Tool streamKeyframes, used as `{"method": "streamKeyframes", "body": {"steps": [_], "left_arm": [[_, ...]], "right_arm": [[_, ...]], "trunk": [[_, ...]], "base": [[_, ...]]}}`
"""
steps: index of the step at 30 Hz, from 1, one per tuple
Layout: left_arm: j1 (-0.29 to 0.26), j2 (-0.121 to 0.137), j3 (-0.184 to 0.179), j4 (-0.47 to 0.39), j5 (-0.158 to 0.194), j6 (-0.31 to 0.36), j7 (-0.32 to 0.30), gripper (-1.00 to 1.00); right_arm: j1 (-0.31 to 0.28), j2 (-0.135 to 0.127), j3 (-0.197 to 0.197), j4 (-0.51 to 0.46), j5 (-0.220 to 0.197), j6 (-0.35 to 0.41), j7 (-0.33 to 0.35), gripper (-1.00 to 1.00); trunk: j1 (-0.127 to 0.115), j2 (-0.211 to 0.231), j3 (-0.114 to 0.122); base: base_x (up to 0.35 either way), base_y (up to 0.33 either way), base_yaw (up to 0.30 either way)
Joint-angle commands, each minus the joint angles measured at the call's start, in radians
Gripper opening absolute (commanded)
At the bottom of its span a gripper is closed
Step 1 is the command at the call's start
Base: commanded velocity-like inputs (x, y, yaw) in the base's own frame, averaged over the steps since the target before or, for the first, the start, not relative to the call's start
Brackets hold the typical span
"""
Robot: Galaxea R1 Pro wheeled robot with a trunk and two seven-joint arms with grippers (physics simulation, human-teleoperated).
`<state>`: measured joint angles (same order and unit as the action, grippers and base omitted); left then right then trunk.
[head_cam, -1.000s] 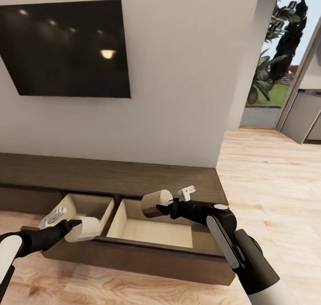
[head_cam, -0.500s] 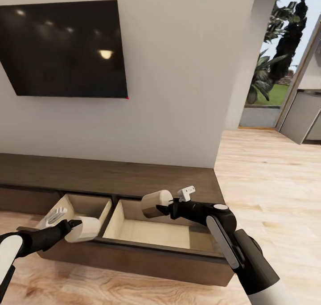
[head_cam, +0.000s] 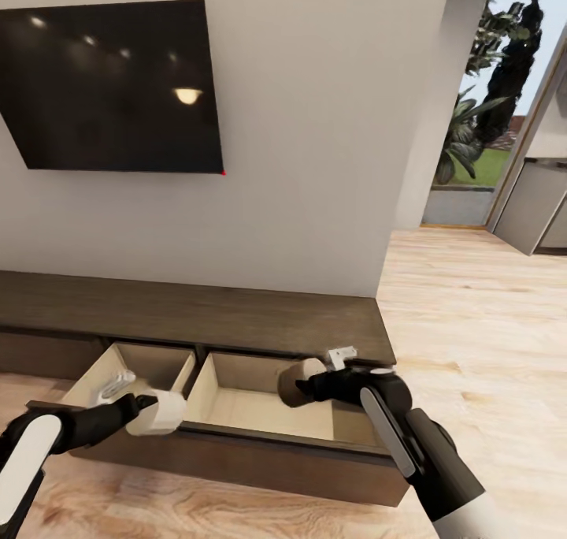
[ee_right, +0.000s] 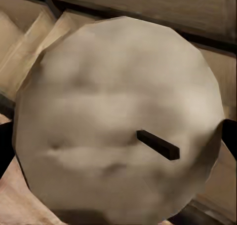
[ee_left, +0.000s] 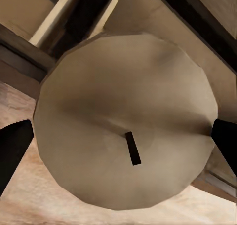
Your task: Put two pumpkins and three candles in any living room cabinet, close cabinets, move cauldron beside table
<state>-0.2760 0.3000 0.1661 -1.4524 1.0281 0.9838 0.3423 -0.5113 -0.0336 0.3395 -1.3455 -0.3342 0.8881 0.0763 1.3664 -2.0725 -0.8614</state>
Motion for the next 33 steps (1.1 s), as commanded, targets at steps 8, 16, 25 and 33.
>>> {"method": "streamKeyframes", "body": {"steps": [8, 16, 25, 33], "left_arm": [[-0.005, -0.025, -0.075, -0.006, -0.031, 0.000, 0.147, -1.00], [-0.029, -0.032, -0.128, -0.003, -0.030, -0.001, 0.157, -1.00], [-0.260, -0.151, -0.242, 0.199, -0.059, -0.007, 0.165, -1.00], [-0.358, -0.206, -0.279, 0.406, -0.196, -0.098, 0.151, -1.00]], "right_arm": [[-0.001, 0.000, -0.002, -0.023, -0.098, 0.074, -0.198, -1.00], [-0.001, 0.003, 0.001, 0.063, -0.131, 0.023, -0.210, -1.00], [-0.008, 0.059, 0.006, 0.228, -0.126, -0.096, -0.323, -1.00], [-0.010, 0.080, 0.007, 0.237, -0.123, -0.143, -0.332, -1.00]], "trunk": [[0.000, -0.001, -0.001], [0.000, -0.001, -0.001], [0.000, -0.001, -0.001], [0.000, -0.001, -0.001]], "base": [[0.000, 0.000, 0.000], [0.000, 0.000, 0.000], [0.000, 0.000, 0.000], [0.000, 0.000, 0.000]]}}
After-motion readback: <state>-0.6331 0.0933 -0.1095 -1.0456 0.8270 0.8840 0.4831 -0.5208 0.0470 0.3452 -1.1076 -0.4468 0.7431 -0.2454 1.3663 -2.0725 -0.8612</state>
